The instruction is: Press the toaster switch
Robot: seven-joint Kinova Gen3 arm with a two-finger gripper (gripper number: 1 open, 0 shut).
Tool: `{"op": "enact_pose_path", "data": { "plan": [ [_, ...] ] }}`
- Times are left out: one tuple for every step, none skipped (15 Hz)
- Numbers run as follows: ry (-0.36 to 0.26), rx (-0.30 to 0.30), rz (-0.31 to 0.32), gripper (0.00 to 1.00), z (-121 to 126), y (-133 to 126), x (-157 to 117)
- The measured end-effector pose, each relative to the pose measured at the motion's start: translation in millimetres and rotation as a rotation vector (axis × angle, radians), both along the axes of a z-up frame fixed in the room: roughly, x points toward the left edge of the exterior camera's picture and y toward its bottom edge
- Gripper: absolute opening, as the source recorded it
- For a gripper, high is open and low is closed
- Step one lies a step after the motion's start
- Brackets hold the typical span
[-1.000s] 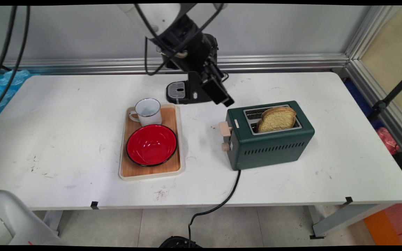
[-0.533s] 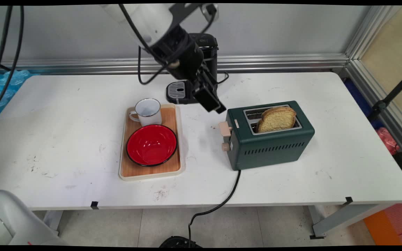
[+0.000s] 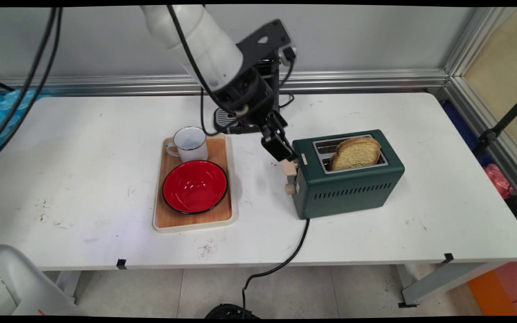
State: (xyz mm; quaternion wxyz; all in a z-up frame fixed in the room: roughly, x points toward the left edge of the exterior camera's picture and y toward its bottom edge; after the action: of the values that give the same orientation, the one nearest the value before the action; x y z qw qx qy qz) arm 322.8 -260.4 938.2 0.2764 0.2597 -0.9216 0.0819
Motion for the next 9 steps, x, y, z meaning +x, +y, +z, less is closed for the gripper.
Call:
{"op": "enact_pose_path", "data": {
  "plan": [
    [-0.005, 0.001, -0.002, 0.0, -5, -1, -2],
    [-0.011, 0.003, -0.006, 0.0, -10, -3, -5],
    [-0.018, 0.005, -0.009, 0.0, -14, -4, -7],
    [-0.023, 0.007, -0.012, 0.0, -18, -5, -9],
    [-0.029, 0.01, -0.016, 0.0, -23, -6, -11],
    [-0.035, 0.014, -0.02, 0.0, -27, -7, -12],
    [-0.041, 0.017, -0.022, 0.0, -31, -7, -13],
    [-0.047, 0.022, -0.025, 0.0, -35, -8, -14],
    [-0.053, 0.026, -0.028, 0.0, -39, -8, -15]
  ]
}}
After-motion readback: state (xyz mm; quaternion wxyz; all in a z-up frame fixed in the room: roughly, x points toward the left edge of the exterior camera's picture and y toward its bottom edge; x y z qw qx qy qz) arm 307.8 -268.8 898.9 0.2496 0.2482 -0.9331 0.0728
